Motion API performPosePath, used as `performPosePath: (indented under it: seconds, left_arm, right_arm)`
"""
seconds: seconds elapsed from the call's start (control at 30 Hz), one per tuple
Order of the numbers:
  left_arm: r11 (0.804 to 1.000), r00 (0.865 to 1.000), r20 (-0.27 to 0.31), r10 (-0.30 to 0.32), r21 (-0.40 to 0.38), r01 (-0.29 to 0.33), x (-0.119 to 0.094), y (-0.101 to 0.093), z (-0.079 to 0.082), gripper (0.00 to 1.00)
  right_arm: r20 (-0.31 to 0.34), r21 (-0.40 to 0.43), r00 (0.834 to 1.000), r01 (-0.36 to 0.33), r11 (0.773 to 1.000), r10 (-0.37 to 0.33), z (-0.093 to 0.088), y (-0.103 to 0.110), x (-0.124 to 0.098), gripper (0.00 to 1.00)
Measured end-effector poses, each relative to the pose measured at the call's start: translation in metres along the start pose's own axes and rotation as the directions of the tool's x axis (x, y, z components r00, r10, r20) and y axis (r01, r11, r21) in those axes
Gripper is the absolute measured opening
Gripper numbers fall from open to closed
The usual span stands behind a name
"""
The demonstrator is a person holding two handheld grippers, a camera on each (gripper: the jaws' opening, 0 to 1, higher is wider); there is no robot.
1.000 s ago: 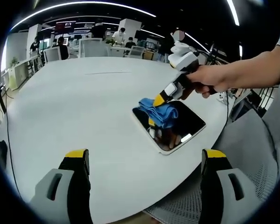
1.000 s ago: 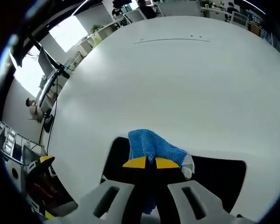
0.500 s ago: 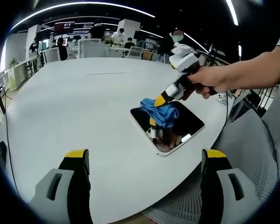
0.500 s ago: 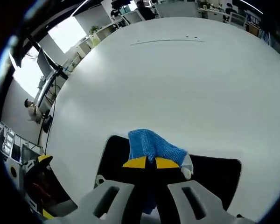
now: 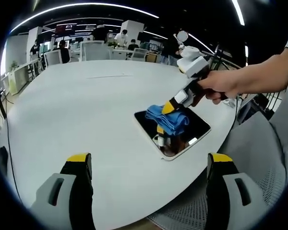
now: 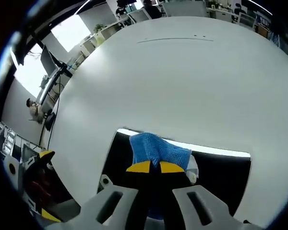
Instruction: Wipe the mirror surface with the cleaning cloth until all visible marks leave the cleaned area.
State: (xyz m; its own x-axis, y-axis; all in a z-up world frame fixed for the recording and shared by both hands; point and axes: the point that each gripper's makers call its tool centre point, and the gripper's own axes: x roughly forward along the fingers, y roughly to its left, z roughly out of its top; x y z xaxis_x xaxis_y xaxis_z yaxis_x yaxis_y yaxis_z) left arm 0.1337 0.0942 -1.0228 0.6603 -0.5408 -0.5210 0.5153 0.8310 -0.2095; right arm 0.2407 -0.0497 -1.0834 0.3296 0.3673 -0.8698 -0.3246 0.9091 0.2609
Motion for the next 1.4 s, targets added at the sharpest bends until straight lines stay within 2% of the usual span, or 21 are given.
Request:
performPosePath:
  seconds: [0.5,1.4]
  left_arm:
    - [1.0,1.0,0.005,-0.004,0.007,0.004,-0.001,-0.006,0.001,0.99]
    - [1.0,1.0,0.012,-0.015,0.023,0.015,-0.003,-0.018,0.004,0.99]
  right_arm:
    - [0.017,0.032,1.0,-0.012,0.999,0.012,-0.02,0.008,-0.006,0.0]
    - [0.008,0.007,0.999,-0.037,0.999,0.037,-0.062,0.027,-0.022,0.0]
